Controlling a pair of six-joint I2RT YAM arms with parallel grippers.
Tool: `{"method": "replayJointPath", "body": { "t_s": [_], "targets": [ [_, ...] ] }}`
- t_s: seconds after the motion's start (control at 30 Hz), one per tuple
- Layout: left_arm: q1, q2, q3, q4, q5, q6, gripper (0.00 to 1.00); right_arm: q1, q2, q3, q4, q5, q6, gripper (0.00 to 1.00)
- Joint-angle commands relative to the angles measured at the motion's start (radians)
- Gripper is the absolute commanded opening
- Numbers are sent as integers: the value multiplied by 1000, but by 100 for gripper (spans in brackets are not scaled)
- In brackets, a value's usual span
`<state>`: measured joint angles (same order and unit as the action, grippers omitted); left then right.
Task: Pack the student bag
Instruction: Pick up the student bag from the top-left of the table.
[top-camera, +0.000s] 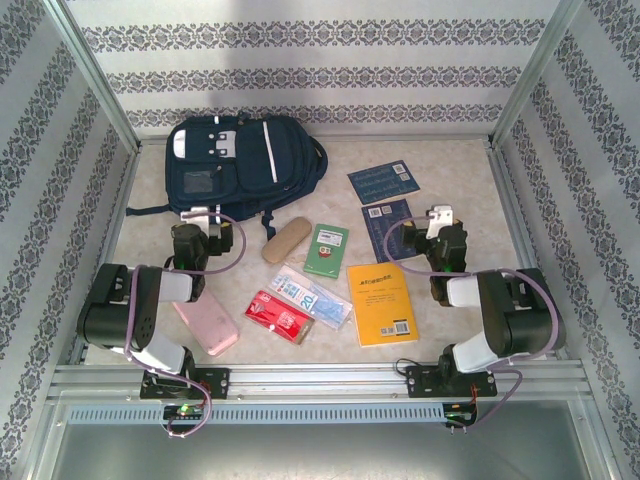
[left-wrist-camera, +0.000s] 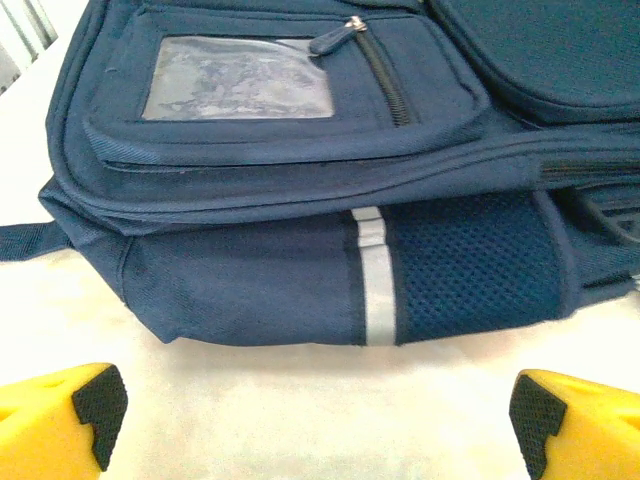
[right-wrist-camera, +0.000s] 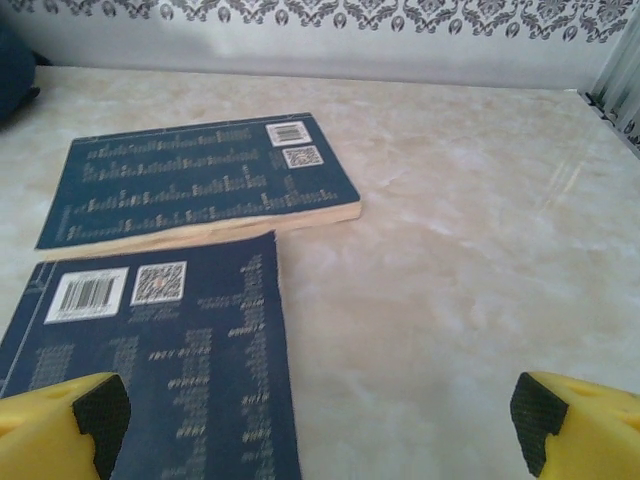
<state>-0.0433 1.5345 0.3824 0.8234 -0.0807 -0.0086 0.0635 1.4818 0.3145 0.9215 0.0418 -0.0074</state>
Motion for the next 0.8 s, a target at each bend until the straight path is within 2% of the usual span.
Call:
{"method": "replayJointPath", "body": {
  "t_s": [0.0,0.07,0.13,0.2,0.27,0.37,0.43,0.5,0.53,0.6,0.67,0.73,0.77],
  "targets": [
    [-45,-143,-11,-40,-82,44,99,26,-140,-12,-20,69,-29,98],
    [-77,-272,48,-217,-85,69,99,61,-297,54,-245,85,-55,98],
    [-108,-389,100,-327,-15,92,99,117,-429,111,-399,90,-70,98],
    [-121,-500,135,-375,115,25,99,203,-561,159,-506,102,-88,98],
    [-159,-590,194,-470,134,-92,99,294,-670,185,-562,95,-82,98],
    [-246,-661,385,-801,134,-223,99,459,-778,256,-692,127,-77,98],
    [-314,-645,525,-1041,152,-225,99,545,-809,343,-839,164,-65,98],
    [-379,-601,679,-1302,96,-233,99,612,-810,453,-988,230,2,98],
    [-390,-579,734,-1407,80,-251,99,634,-805,503,-1055,268,47,98],
    [-391,-527,836,-1581,118,-260,99,646,-789,625,-1230,337,225,98],
    [-391,-501,866,-1650,158,-201,99,627,-803,703,-1437,334,373,98],
    [-387,-512,824,-1641,55,-364,99,580,-861,664,-1418,300,464,98],
    [-382,-522,804,-1615,80,-402,99,536,-880,645,-1393,195,470,98]
  ]
}}
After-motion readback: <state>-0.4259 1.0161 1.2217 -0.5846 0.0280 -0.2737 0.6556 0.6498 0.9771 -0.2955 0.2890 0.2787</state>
